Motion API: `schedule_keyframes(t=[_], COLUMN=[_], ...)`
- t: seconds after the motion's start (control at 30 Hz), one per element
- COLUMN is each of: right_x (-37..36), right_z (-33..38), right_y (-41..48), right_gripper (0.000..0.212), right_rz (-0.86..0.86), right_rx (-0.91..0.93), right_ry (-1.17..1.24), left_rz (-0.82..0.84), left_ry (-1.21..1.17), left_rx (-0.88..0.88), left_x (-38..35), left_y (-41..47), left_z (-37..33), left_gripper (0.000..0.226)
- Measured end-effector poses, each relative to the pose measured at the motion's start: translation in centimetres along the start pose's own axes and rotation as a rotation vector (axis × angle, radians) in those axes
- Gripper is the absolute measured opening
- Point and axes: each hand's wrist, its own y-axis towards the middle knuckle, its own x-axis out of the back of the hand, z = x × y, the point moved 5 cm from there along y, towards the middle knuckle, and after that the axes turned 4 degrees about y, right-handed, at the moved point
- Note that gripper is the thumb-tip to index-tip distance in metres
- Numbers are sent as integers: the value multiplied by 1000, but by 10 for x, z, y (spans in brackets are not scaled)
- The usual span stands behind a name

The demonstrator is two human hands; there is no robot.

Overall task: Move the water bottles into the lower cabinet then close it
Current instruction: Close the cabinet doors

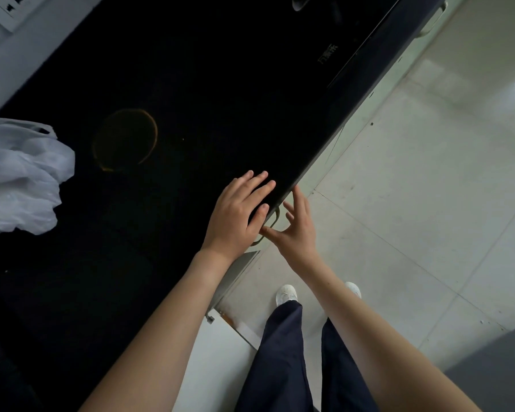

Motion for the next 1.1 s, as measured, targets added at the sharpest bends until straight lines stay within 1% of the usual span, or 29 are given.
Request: schedule_keyframes(t=[0.17,0.3,0.37,0.43,0.53,0.6,0.67,0.77,0.9,1.0,1.1], right_x=[31,60,70,75,72,63,52,29,-3,-26,-49], right_z=[19,63,92,122,165,185,197,201,188,181,177], right_y=[-9,-24,-36,-46,-56,-57,-53,-41,-27,-28,-43], right_gripper=[95,82,73,62,49,46,47,48,50,51,53], right_rz=[8,45,86,126,160,189,245,375,646,878,1111], right_rx=[5,71,149,228,419,559,678,810,908,1009,1165], right_ry=[-210,-400,-492,-584,-690,-764,-839,-891,-948,-976,-999], left_rz=[83,70,20,-53,-170,-235,-275,-288,-321,-405,-499], left_ry=[-41,-67,-49,-24,18,33,50,92,106,81,60], left_rx=[90,170,184,184,202,248,308,449,746,985,1209], left_x=[12,49,75,102,134,146,149,141,122,112,102], left_y=[-16,-34,-42,-50,-67,-81,-96,-117,-149,-178,-207], left_z=[-8,-22,-32,-41,-52,-53,-50,-42,-40,-58,-88], left_gripper=[47,42,41,45,47,46,45,48,51,48,49])
